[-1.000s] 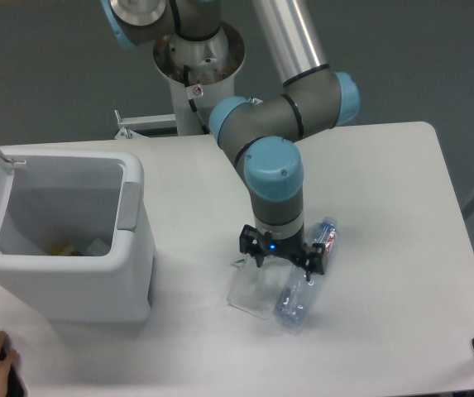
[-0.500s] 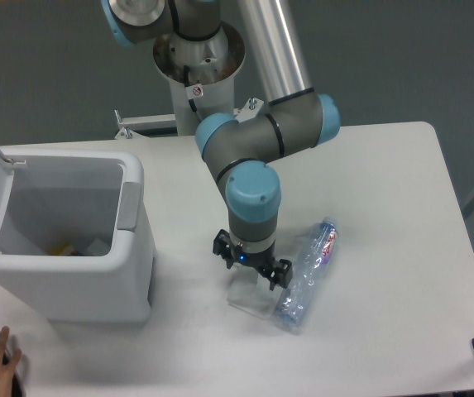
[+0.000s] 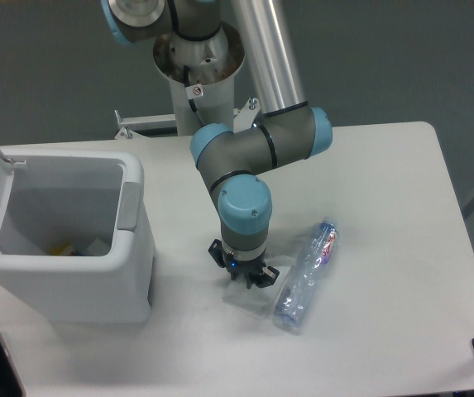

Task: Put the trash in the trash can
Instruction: 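Close the gripper on the clear plastic wrapper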

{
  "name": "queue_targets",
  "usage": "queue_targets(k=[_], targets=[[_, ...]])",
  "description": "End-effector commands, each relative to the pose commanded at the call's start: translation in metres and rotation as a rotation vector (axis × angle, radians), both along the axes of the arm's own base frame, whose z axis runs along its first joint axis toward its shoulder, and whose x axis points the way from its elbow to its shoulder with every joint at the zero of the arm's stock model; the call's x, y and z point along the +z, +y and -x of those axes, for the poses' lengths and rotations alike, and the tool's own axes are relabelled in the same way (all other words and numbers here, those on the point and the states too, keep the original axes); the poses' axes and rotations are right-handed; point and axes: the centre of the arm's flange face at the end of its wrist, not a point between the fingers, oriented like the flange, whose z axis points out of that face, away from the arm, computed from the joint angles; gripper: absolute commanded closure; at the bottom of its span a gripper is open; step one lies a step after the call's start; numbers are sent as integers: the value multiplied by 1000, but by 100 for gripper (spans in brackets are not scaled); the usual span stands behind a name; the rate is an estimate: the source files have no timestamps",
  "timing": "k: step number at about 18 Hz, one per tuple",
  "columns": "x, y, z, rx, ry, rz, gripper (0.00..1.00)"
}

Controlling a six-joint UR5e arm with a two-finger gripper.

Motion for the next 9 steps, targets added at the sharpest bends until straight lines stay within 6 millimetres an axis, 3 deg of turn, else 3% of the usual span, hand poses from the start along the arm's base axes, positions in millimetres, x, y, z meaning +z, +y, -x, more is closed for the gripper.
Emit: queue_targets(k=[4,7,9], targets=[[12,1,0,27,8,-19,100],[50,-3,-7,27,27,-72,100],[92,-10,-13,40,47,-143,100]])
